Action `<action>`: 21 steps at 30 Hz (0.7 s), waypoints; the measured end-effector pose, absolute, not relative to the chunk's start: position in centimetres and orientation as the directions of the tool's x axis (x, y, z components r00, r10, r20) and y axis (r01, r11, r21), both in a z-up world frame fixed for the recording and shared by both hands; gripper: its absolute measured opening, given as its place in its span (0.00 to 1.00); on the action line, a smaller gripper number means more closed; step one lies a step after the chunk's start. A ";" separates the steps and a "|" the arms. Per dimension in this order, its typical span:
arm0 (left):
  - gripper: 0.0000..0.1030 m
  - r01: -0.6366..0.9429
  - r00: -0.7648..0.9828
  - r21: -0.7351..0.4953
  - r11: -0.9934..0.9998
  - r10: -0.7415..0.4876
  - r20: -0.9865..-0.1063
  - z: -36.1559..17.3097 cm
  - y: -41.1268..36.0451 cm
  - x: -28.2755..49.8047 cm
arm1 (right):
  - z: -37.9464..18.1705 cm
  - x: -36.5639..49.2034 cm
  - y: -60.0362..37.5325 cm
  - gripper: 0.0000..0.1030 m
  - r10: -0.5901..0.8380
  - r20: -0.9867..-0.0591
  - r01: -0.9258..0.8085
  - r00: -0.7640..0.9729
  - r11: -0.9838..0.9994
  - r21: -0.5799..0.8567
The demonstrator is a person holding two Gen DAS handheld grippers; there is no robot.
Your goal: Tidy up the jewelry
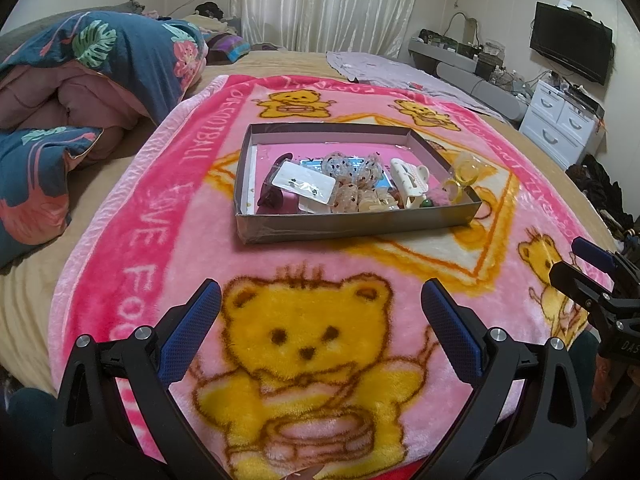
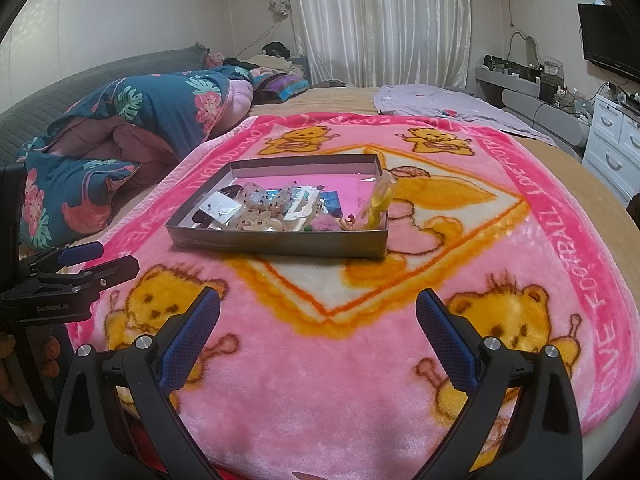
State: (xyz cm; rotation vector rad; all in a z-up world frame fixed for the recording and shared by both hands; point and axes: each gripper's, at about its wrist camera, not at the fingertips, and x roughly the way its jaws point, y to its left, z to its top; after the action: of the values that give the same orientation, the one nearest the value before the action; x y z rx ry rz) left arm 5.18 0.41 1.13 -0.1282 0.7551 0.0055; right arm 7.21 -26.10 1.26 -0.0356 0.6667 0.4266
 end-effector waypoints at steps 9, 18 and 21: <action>0.91 -0.041 0.723 -0.122 0.992 -0.055 -0.689 0.8 0.1 5.1 | 1.2 7.2 -26.1 0.95 0.372 -0.606 -0.395 0.703 0.913 0.102; 0.91 -0.025 0.725 -0.093 0.995 -0.046 -0.687 0.9 -0.3 5.2 | 1.3 7.3 -26.2 0.95 0.371 -0.604 -0.392 0.706 0.914 0.103; 0.91 -0.020 0.726 -0.109 0.994 -0.060 -0.685 1.0 -0.2 5.1 | 1.4 7.4 -26.3 0.95 0.372 -0.602 -0.391 0.706 0.914 0.107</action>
State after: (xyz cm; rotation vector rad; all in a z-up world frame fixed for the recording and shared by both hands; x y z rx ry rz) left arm 5.12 -0.18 0.98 -0.1115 0.7583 -0.0219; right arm 7.44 -26.32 1.41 -0.0297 0.6628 0.4239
